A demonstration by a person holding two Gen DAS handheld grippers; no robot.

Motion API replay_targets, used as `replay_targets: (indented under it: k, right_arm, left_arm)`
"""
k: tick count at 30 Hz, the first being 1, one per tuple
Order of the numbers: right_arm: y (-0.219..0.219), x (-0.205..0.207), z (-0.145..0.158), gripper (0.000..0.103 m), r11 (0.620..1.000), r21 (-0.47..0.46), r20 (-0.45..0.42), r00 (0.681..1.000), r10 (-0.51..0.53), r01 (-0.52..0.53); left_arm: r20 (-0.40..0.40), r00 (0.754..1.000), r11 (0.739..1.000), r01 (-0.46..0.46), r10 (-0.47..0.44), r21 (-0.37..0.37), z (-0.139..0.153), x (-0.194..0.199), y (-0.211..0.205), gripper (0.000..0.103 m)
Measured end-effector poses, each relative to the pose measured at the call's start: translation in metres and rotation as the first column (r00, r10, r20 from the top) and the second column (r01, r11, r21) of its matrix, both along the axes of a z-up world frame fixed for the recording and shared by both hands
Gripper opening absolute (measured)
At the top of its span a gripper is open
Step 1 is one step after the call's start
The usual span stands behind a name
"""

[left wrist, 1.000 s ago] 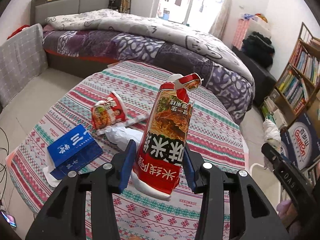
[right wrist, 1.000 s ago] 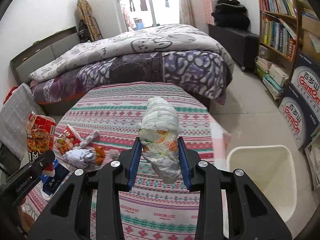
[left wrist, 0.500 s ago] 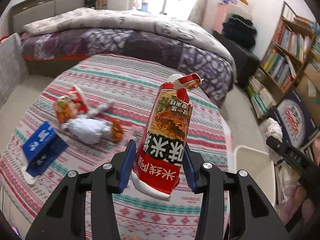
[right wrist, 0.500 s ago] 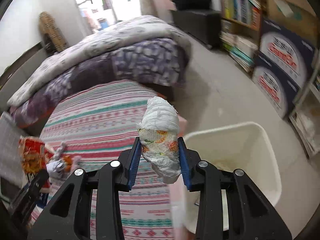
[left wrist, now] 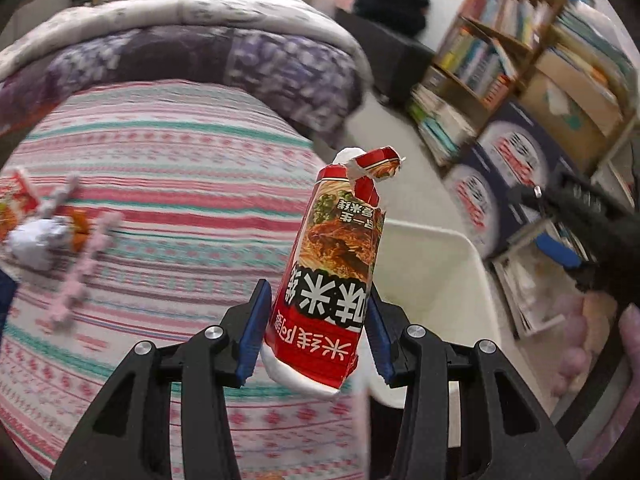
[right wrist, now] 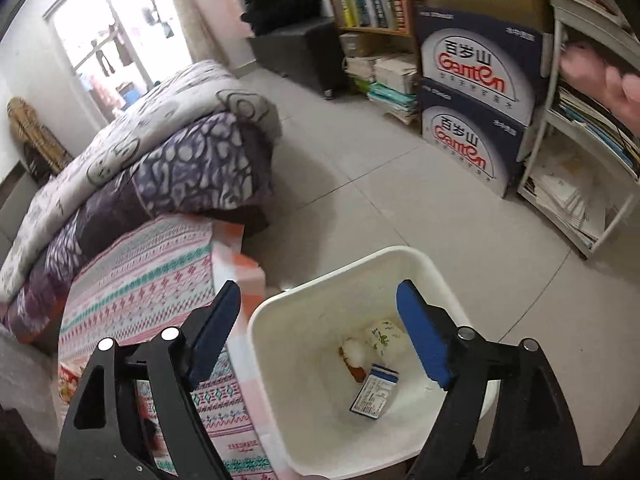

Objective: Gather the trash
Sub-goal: 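Carry the noodle packet and white wrapper to the white bin and release both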

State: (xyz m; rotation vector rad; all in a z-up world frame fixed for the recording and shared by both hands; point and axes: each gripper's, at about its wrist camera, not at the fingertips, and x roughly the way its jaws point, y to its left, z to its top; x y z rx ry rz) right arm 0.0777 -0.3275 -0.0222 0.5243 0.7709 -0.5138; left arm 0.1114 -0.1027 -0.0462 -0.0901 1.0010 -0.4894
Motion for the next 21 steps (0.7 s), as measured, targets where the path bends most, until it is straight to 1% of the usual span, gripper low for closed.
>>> replay_targets:
  k: [6, 9, 11, 13, 16, 18, 21]
  right_arm:
    - [-0.017, -0.007, 0.002, 0.082, 0.999, 0.033, 0.014, 1.0, -0.027, 0.026]
    - [-0.023, -0.011, 0.004, 0.084, 0.998, 0.058, 0.032, 0.999, -0.038, 0.036]
    - [-0.023, -0.012, 0.007, 0.085, 0.997, 0.062, 0.038, 0.999, -0.038, 0.036]
    - [-0.022, -0.011, 0.008, 0.086, 0.997, 0.067, 0.04, 0.999, -0.031, 0.028]
    - [-0.017, -0.008, 0.012, 0.089, 0.997, 0.081, 0.051, 0.998, -0.02, 0.016]
    - [-0.012, -0.005, 0.013, 0.089, 0.997, 0.082, 0.053, 0.999, -0.006, 0.002]
    - [0.005, 0.003, 0.014, 0.09, 0.997, 0.076, 0.049, 0.998, 0.03, -0.034]
  left_arm:
    - [-0.065, 0.992, 0.993, 0.105, -0.109, -0.059, -0.011, -0.01, -0.041, 0.044]
    - [-0.095, 0.983, 0.983, 0.149, -0.16, -0.107, -0.013, -0.014, -0.056, 0.044]
    - [-0.106, 0.975, 0.977, 0.181, -0.193, -0.116, -0.014, -0.016, -0.064, 0.046]
    - [-0.105, 0.974, 0.977, 0.187, -0.198, -0.104, -0.015, -0.017, -0.065, 0.052]
    - [-0.094, 0.976, 0.978, 0.185, -0.194, -0.097, -0.01, -0.015, -0.058, 0.057]
    - [-0.088, 0.98, 0.981, 0.17, -0.178, -0.096, -0.004, -0.013, -0.045, 0.066]
    - [-0.061, 0.99, 0.991, 0.128, -0.131, -0.047, 0.003, -0.01, -0.023, 0.073]
